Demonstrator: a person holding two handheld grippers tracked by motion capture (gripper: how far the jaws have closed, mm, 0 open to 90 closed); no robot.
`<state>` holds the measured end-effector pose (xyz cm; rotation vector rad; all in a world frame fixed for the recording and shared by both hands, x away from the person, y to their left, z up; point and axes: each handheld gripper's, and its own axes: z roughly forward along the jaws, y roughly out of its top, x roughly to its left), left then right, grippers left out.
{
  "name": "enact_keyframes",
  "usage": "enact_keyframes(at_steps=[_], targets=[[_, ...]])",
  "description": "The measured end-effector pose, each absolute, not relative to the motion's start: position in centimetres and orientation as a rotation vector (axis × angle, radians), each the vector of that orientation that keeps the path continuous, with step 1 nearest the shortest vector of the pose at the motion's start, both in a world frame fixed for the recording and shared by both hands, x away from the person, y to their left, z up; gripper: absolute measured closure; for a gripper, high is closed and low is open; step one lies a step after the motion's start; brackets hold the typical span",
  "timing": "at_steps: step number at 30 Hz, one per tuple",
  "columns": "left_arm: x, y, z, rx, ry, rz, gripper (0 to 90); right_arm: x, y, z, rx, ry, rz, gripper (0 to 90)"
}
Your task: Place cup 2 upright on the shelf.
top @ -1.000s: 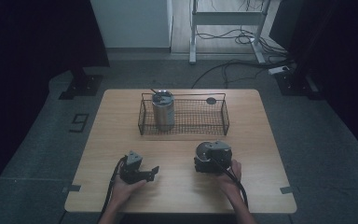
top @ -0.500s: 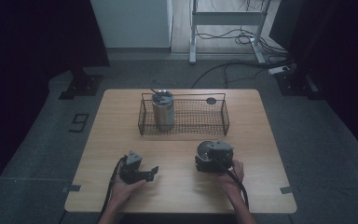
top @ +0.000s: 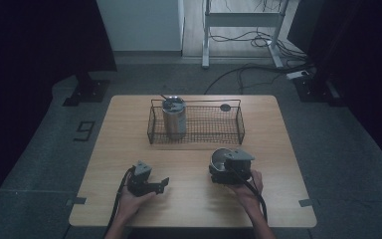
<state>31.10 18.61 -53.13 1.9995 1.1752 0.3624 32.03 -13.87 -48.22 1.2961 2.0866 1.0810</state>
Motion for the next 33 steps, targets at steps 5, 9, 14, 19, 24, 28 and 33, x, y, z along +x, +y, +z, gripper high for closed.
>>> enact_keyframes(at_steps=[5,9,14,19,24,28,33], targets=[[31.0,18.6,-53.0,1.995,1.171,0.357,14.3,31.9,-14.1,-47.9,1.301,2.082,1.099,7.0],[31.0,18.4,-53.1,2.005,1.177,0.374,14.4,31.6,-14.4,-47.3,1.296,2.067,1.107,7.0],[31.0,17.9,-53.3,2.032,1.159,0.382,14.4,31.9,-14.9,-47.0,1.324,2.057,1.126,7.0],[31.0,17.8,-53.3,2.039,1.155,0.391,14.4,32.3,-15.2,-46.3,1.349,2.053,1.119,7.0],[31.0,17.8,-53.3,2.040,1.144,0.377,14.4,32.3,-15.3,-45.2,1.358,2.035,1.130,7.0],[30.9,17.9,-53.0,2.027,1.141,0.351,14.4,32.6,-15.2,-44.4,1.368,2.030,1.124,7.0],[30.8,18.0,-52.6,2.013,1.134,0.338,14.4,33.2,-15.2,-43.5,1.374,2.024,1.119,7.0]])
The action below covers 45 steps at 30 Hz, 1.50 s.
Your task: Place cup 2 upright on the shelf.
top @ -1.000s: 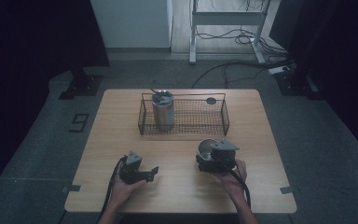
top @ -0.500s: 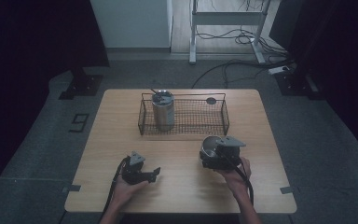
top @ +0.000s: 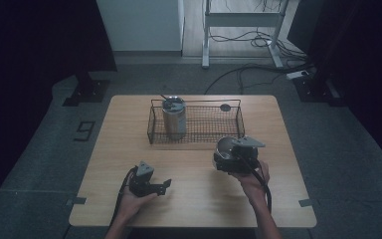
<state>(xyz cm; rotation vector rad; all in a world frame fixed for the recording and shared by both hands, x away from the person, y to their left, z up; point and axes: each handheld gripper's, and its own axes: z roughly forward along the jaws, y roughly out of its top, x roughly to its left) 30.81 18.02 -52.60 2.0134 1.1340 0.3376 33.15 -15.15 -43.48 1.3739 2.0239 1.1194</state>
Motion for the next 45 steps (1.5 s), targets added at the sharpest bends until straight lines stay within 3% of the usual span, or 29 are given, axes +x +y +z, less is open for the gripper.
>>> enact_keyframes(at_steps=[45], targets=[[31.0,18.6,-52.7,2.019,1.144,0.318,14.5,38.3,-15.3,-39.3,1.381,2.018,1.169,7.0]])
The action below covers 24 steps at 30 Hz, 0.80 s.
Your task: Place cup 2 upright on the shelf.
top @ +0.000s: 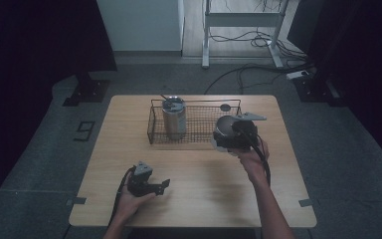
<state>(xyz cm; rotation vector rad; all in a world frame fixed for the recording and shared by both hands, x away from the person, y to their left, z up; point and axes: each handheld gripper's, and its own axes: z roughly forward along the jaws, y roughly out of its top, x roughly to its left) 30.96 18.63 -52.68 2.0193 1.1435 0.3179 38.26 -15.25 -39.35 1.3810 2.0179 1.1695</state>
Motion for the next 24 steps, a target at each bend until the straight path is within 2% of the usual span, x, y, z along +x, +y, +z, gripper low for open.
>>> enact_keyframes(at_steps=[24], targets=[[31.0,18.9,-52.7,2.012,1.147,0.308,14.6,41.5,-14.7,-38.2,1.382,2.023,1.150,7.0]])
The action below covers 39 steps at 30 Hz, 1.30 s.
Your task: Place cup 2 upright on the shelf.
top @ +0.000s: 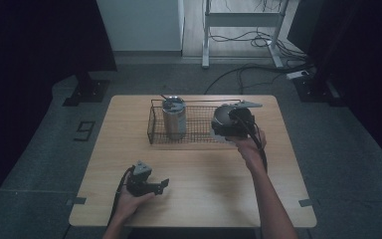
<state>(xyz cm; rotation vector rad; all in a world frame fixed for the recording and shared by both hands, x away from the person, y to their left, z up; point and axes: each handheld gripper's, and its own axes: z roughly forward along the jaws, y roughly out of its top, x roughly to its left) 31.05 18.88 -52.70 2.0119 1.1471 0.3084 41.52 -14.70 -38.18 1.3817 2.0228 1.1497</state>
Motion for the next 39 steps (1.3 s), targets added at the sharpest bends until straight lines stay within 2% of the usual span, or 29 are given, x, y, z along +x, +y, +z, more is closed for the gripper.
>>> enact_keyframes(at_steps=[39], targets=[[31.0,18.9,-52.9,2.024,1.146,0.316,14.8,46.8,-15.0,-38.4,1.413,2.031,1.115,7.0]])
